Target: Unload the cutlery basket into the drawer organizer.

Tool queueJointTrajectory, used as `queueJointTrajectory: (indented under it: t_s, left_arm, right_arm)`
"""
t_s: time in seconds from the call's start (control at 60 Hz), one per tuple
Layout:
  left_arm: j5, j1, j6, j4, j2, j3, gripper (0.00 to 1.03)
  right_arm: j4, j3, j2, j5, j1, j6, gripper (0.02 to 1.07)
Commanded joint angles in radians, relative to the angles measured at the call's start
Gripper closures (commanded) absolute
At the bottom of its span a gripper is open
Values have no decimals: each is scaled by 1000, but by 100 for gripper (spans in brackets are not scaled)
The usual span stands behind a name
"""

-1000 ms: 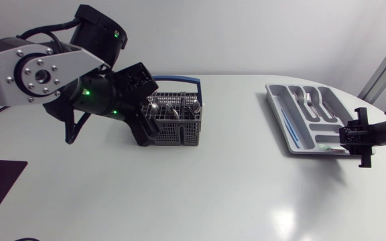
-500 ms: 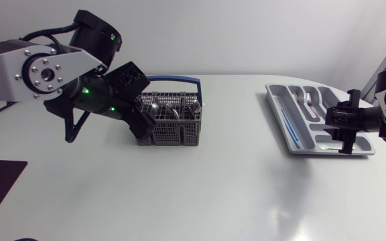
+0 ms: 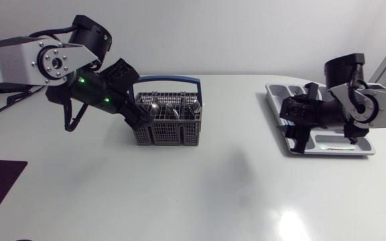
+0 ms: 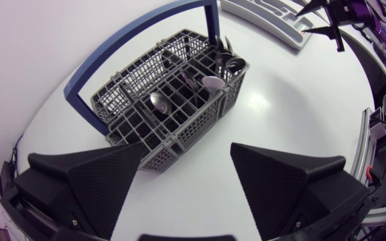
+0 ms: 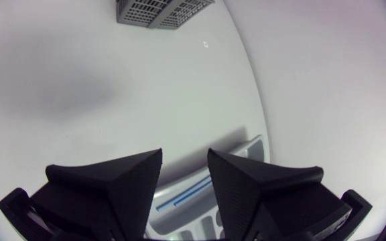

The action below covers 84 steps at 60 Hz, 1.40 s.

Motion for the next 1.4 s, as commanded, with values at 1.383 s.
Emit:
queueJointTrajectory:
  t_s: [1.383]
  left_arm:
    - [276, 131, -248, -115, 298, 296, 49]
  right_arm:
    - [-111, 190, 75, 138, 587, 690, 54]
